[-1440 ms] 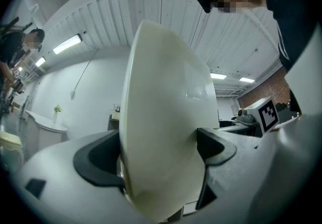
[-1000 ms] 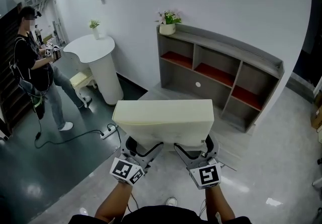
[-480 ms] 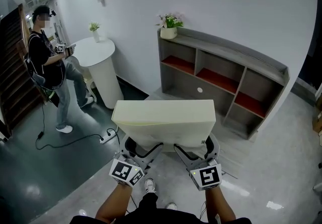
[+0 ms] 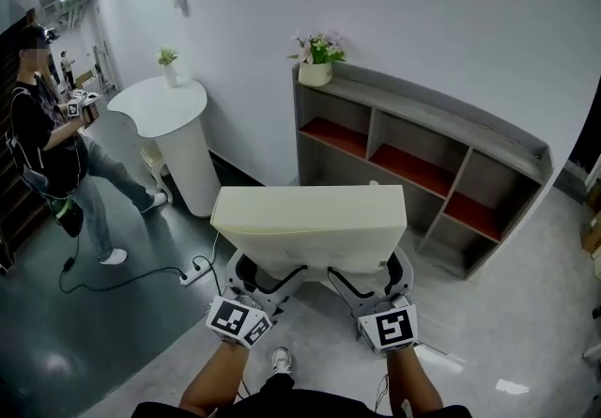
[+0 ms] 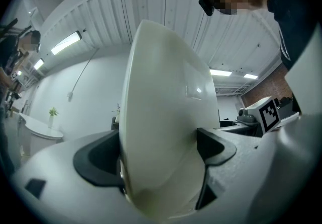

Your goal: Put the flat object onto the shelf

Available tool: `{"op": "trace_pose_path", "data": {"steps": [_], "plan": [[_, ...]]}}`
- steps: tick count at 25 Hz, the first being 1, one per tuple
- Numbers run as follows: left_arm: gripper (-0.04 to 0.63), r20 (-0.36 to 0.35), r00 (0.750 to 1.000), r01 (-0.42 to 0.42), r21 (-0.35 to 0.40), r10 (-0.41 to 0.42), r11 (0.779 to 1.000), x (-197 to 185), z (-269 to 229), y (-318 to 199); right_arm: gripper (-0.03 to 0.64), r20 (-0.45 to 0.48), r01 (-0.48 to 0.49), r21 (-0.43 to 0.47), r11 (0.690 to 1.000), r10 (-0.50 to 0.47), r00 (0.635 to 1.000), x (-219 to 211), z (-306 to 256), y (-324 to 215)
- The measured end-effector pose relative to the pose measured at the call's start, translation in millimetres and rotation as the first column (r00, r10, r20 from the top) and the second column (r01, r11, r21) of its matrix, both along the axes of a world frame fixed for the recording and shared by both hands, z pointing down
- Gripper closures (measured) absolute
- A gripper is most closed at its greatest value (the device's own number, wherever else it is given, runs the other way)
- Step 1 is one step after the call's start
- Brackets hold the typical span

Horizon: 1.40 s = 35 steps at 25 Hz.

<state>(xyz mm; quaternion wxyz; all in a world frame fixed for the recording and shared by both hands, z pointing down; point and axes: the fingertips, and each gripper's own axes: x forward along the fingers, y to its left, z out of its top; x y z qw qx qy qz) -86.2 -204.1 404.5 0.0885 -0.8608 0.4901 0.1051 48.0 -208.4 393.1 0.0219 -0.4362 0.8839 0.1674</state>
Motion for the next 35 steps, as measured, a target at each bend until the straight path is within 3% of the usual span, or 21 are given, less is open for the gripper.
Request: {"op": "trace_pose_path", "data": {"steps": [5, 24, 35], "plan": [[0.127, -0.007, 0.999, -0.035, -0.001, 0.035, 0.999, -8.9, -6.1, -37.0, 0.141, 0.007, -0.035, 0.040, 0.999, 0.035, 0.999, -8.6, -11.5, -33.1], [0.127, 0.026, 0.974, -0.225, 0.009, 0.225, 0.974, -54.1, -16.6, -159.5, 0.141, 0.022, -0.213, 0.025, 0.977, 0.213, 0.977, -56.7, -16.4, -131.4], [0.127, 0.039, 0.948, -0.319, 0.050, 0.317, 0.946, -19.2, -39.7, -211.6, 0.141, 0.038, -0.308, 0.062, 0.949, 0.307, 0.951, -25.0, -38.0, -170.2]]}}
